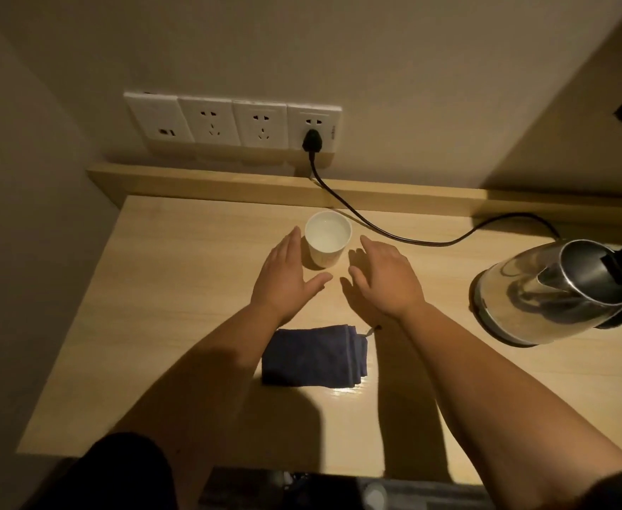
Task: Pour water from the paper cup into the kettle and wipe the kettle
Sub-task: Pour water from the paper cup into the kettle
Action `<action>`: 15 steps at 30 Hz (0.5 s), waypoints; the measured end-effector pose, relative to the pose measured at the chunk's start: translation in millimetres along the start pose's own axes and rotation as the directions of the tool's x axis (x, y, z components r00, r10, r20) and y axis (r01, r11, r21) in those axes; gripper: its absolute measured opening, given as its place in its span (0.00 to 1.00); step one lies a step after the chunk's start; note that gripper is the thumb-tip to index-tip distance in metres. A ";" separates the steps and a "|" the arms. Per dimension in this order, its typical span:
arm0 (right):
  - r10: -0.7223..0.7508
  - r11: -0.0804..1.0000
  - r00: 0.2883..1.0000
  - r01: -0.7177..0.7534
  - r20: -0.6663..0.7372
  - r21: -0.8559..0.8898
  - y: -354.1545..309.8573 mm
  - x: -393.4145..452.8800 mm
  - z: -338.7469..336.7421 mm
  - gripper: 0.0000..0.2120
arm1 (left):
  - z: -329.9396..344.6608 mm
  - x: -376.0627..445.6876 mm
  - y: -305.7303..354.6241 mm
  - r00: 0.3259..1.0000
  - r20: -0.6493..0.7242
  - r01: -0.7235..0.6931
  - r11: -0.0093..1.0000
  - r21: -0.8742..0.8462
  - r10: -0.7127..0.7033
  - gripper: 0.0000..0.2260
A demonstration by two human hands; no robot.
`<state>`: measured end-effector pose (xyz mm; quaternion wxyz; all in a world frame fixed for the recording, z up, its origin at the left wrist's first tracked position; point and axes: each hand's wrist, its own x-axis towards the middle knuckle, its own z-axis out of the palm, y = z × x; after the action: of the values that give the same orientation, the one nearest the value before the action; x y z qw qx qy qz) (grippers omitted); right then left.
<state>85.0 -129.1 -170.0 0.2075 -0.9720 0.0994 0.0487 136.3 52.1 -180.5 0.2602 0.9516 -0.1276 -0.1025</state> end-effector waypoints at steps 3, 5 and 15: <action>-0.034 0.993 0.999 0.031 -0.021 -0.118 12.6 4.4 4.3 0.23 | 13.7 16.4 -1.1 0.999 0.011 0.032 0.985 -0.170 -0.031 0.48; -0.063 0.981 0.998 0.059 -0.019 -0.186 19.7 5.0 5.7 0.22 | 22.5 25.1 -1.9 0.999 0.004 0.042 0.966 -0.256 -0.042 0.48; -0.112 0.960 0.994 0.107 -0.005 -0.258 34.5 8.3 13.1 0.24 | 33.6 36.9 3.7 0.995 -0.052 0.045 0.881 -0.472 -0.079 0.37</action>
<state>85.1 -155.9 -196.6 0.0808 -0.9951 0.0403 0.0403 161.7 22.3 -211.7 0.4839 0.8668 -0.0591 -0.1052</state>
